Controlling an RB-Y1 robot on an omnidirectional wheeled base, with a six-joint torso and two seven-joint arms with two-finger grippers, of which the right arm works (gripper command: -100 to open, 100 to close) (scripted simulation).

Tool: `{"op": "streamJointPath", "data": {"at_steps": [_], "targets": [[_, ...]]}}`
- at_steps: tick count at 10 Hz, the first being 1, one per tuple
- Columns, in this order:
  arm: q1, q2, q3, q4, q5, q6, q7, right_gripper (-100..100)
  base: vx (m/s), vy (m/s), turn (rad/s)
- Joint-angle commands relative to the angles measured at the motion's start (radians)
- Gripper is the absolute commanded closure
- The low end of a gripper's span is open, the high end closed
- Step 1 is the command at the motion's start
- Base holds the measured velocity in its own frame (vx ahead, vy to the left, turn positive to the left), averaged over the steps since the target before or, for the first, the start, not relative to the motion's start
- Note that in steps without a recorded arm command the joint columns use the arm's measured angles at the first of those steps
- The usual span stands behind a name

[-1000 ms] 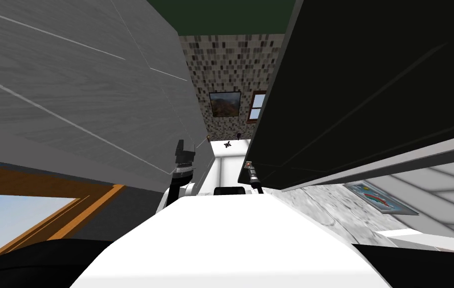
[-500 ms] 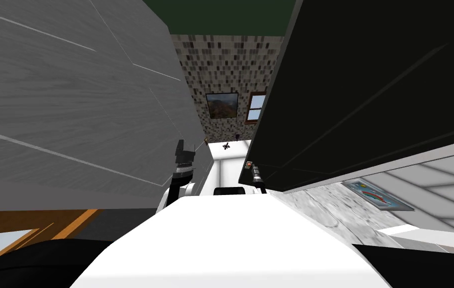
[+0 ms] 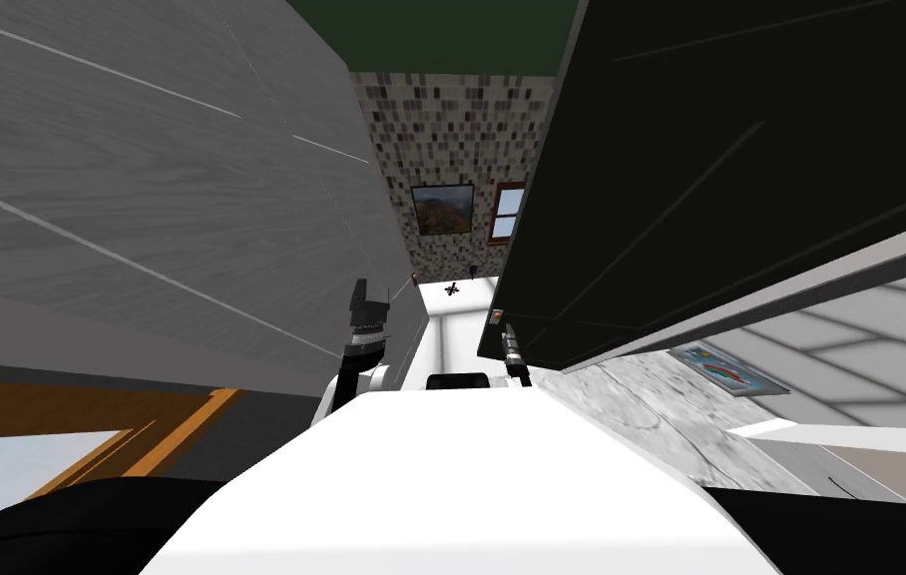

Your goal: Push the door open

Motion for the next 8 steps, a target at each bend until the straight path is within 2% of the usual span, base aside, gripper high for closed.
{"op": "streamJointPath", "data": {"at_steps": [1, 2, 3, 5, 8], "targets": [[0.008, 0.011, 0.001, -0.008, -0.003, -0.001, -0.003, -100, -0.208, 0.092, -0.04], [0.014, 0.024, 0.002, -0.013, -0.005, -0.002, -0.005, -100, -0.211, 0.111, -0.047], [0.013, 0.018, 0.002, -0.012, -0.004, -0.001, -0.003, -100, -0.096, 0.054, -0.019], [0.01, 0.008, -0.002, -0.005, -0.005, -0.009, -0.001, -100, 0.116, 0.005, 0.019], [0.005, 0.004, -0.008, 0.006, -0.007, -0.019, 0.002, -100, 0.189, -0.053, 0.022]]}}
